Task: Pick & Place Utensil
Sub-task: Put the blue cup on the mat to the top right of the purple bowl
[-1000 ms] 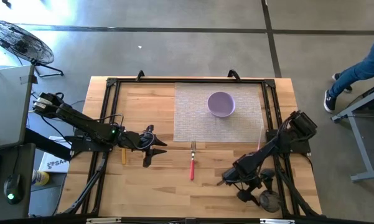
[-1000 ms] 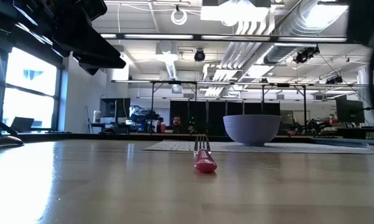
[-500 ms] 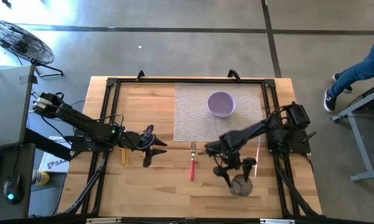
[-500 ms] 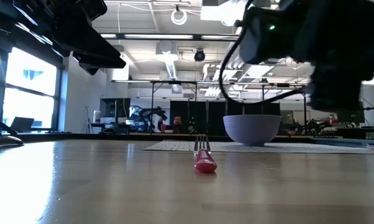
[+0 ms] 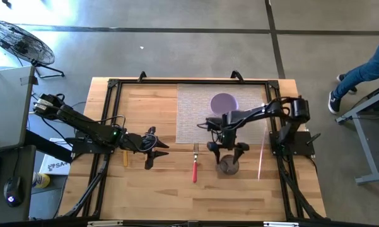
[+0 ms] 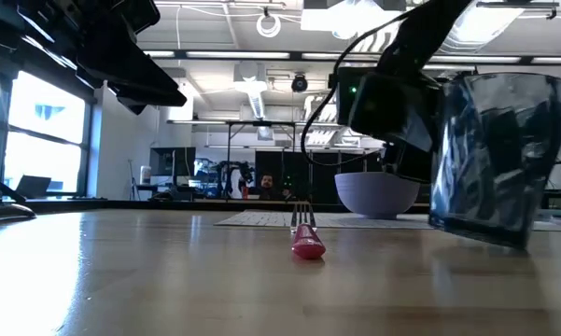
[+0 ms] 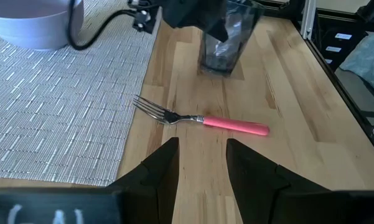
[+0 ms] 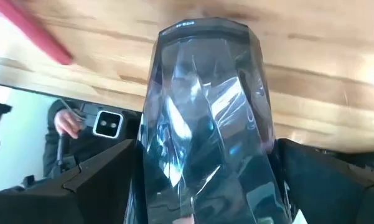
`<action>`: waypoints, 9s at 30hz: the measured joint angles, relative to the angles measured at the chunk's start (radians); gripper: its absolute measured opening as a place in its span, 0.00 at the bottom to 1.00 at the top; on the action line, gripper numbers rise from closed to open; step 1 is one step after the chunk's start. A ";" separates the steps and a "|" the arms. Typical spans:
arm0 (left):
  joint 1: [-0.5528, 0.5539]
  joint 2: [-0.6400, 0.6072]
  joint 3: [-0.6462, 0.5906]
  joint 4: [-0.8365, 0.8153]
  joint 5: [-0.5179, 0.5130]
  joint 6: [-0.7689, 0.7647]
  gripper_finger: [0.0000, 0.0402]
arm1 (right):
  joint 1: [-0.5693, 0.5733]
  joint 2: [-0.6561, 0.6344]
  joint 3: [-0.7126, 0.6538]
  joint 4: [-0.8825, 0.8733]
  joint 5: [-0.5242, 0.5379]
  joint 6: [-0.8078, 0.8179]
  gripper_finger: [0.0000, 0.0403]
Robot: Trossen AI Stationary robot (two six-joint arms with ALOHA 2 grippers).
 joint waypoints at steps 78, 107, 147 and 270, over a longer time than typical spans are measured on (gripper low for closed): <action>0.000 0.000 0.000 -0.007 -0.006 0.000 0.32 | 1.066 -0.004 0.139 -0.260 1.571 0.173 0.99; 0.000 0.000 0.000 -0.007 -0.005 0.000 0.32 | 0.913 -0.027 -0.304 0.760 2.067 -0.336 0.99; 0.000 0.000 0.000 -0.007 -0.004 0.000 0.32 | 0.307 -0.686 -0.333 0.671 2.440 -0.791 0.92; 0.000 0.000 0.000 -0.007 -0.005 0.000 0.32 | -0.653 -0.209 -0.336 0.475 1.700 -0.335 0.97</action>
